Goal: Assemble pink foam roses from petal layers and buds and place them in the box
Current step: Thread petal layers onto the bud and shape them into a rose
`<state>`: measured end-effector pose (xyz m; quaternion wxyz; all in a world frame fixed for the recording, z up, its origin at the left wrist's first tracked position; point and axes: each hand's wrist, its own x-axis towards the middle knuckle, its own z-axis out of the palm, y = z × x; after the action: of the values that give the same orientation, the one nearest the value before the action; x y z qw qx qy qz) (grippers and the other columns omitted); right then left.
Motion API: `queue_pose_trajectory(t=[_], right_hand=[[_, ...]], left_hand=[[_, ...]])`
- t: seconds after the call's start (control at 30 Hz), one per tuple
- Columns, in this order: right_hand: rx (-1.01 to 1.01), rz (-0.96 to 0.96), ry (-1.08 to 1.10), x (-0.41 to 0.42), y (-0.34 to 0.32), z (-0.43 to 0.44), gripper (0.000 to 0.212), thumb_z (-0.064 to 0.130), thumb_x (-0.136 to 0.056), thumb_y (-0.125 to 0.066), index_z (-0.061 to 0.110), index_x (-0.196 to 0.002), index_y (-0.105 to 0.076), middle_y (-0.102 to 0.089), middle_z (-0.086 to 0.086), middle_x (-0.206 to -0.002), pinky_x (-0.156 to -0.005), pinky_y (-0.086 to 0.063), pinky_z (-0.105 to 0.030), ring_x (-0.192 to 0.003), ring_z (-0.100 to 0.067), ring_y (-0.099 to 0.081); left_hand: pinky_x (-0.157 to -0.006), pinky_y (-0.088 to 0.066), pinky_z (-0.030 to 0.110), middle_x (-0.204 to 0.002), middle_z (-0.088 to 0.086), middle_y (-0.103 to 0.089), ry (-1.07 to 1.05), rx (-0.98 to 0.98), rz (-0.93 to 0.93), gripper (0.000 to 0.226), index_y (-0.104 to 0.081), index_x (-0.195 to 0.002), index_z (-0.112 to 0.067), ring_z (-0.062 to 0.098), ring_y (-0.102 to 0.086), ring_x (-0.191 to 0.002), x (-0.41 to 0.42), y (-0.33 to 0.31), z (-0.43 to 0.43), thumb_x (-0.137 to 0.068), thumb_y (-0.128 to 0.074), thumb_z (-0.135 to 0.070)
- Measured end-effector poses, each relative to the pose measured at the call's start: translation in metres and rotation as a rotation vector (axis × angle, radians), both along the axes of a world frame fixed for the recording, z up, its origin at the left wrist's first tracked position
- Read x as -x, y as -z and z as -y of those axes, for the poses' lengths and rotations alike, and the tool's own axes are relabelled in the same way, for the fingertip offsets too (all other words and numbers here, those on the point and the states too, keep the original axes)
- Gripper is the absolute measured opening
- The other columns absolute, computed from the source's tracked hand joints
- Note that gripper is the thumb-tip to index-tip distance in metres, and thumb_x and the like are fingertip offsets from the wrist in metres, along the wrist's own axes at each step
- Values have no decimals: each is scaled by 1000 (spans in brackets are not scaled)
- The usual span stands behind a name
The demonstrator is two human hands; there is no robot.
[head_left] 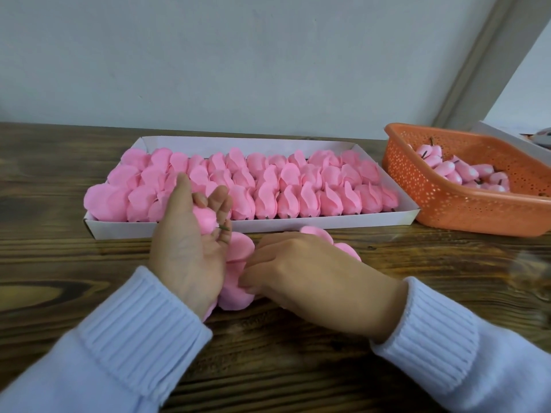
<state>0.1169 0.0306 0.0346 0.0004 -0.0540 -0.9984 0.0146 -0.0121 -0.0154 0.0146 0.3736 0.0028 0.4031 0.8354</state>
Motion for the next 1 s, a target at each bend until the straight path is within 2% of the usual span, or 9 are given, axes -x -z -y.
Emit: queue_pose_trajectory(t=[0.1, 0.2, 0.33, 0.47, 0.57, 0.73, 0.83, 1.0], right_hand=[[67, 13, 17, 0, -2, 1, 44, 34, -73, -11, 22, -80, -53, -56, 8, -87, -77, -42, -44, -90, -16, -53], [-20, 13, -36, -1, -1, -1, 39, 26, -80, -22, 21, -85, -60, -60, 5, -88, -77, -43, -41, -90, -19, -54], [-162, -25, -55, 0, 8, -5, 17, 17, -88, -46, 20, -86, -63, -62, 7, -87, -77, -41, -35, -90, -17, -54], [-77, -125, -73, -1, 10, -4, 20, 17, -85, -45, 19, -78, -63, -61, 3, -78, -67, -45, -40, -80, -19, -56], [-120, -107, -66, 0, 13, -5, 14, 15, -88, -54, 18, -77, -63, -62, 5, -79, -70, -44, -38, -81, -19, -56], [-115, -87, -61, -1, 10, -5, 14, 15, -86, -52, 20, -82, -64, -64, 6, -84, -74, -42, -32, -86, -17, -57], [-106, -59, -56, 0, 11, -5, 17, 15, -89, -48, 19, -89, -65, -65, 6, -91, -80, -41, -33, -92, -18, -55], [-20, -46, -70, -2, 8, -7, 36, 16, -79, -33, 17, -92, -67, -65, 4, -93, -82, -41, -34, -93, -18, -55]], left_hand=[[-76, -42, 23, -62, -10, -67, 4, -3, -4, 44, -43, -58, -22, 2, -66, -58, 0, 1, 0, -93, -52, -46], [-76, -43, 23, -62, -9, -67, 2, -5, -9, 44, -43, -57, -22, 3, -67, -59, 0, 1, 0, -93, -53, -46], [-75, -43, 23, -61, -9, -67, 4, -7, -18, 44, -43, -57, -22, 3, -67, -57, 0, 1, 1, -93, -53, -45], [-73, -41, 24, -60, -10, -66, 19, -6, -27, 44, -43, -57, -22, 3, -65, -57, -1, 0, 2, -94, -53, -45], [-72, -39, 25, -58, -10, -65, 22, 0, -36, 45, -42, -56, -22, 3, -64, -57, -3, 0, 1, -94, -52, -45], [-69, -37, 25, -56, -10, -64, 28, -1, -48, 46, -42, -55, -22, 3, -63, -56, -3, 0, 1, -94, -51, -45], [-65, -37, 24, -56, -9, -64, 30, 0, -40, 45, -42, -57, -22, 3, -64, -55, -3, 0, 1, -94, -52, -44], [-69, -39, 23, -57, -9, -65, 28, 5, -31, 44, -43, -56, -22, 3, -65, -57, -3, -1, 1, -94, -52, -44]])
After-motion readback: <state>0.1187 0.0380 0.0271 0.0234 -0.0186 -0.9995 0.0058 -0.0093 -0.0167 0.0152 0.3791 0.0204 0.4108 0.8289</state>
